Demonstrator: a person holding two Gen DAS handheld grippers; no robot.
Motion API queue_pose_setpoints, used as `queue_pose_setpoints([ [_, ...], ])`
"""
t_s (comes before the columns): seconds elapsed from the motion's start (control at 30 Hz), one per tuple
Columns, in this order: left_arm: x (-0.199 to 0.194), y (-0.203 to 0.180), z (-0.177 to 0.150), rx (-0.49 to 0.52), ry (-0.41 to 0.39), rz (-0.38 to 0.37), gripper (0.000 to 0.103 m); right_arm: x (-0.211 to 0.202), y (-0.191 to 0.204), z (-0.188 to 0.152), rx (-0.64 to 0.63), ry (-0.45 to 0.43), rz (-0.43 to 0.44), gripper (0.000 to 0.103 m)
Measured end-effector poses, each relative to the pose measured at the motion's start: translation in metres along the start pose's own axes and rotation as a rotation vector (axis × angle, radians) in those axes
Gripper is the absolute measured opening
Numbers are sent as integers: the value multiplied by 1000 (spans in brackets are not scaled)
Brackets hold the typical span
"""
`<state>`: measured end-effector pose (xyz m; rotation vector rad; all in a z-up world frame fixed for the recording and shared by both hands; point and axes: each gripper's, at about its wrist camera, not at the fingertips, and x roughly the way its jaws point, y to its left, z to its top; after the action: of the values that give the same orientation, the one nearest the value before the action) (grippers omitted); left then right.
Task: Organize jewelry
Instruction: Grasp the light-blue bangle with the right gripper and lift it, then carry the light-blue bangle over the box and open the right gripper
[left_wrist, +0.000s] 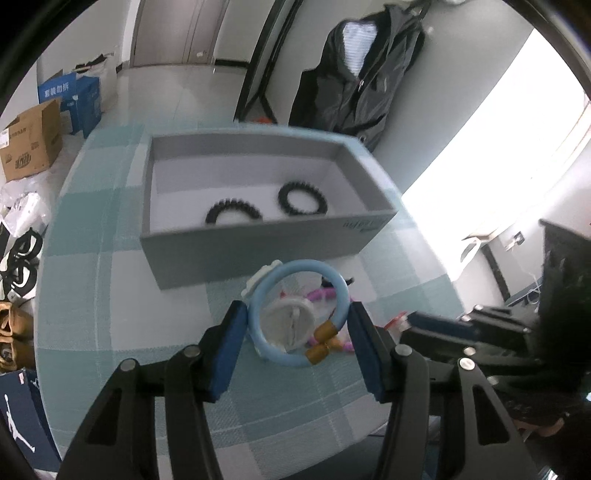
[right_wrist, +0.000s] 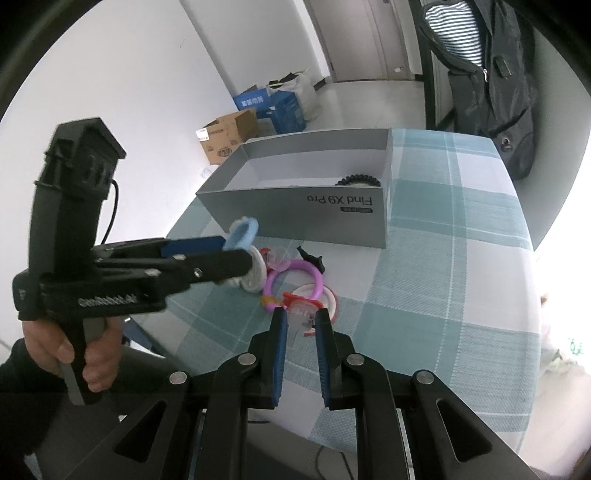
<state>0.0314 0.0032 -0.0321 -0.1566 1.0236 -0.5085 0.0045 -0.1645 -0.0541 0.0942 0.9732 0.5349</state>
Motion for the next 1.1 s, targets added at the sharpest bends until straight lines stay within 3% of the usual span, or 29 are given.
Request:
queue_pose_setpoints([
  [0.2,-9,3,5,-14,-42,-17,51,-4,-1,1,13,-10,11,14],
  [0.53,-18,3,21,-50,-105,-8,51,-26,-6,16,78,-127,101,14],
  [0.83,-7,12,45,-101,-102,55,51,-39,-7,63,89,-203,159,14],
  [0.97,-10,13,56,-96,-110,56,51,-37,-3,90,29,-206,141,14],
  [1.1,-3,25,67,-113,-67,68,51,-32,3,116,-32,-226,114,14],
])
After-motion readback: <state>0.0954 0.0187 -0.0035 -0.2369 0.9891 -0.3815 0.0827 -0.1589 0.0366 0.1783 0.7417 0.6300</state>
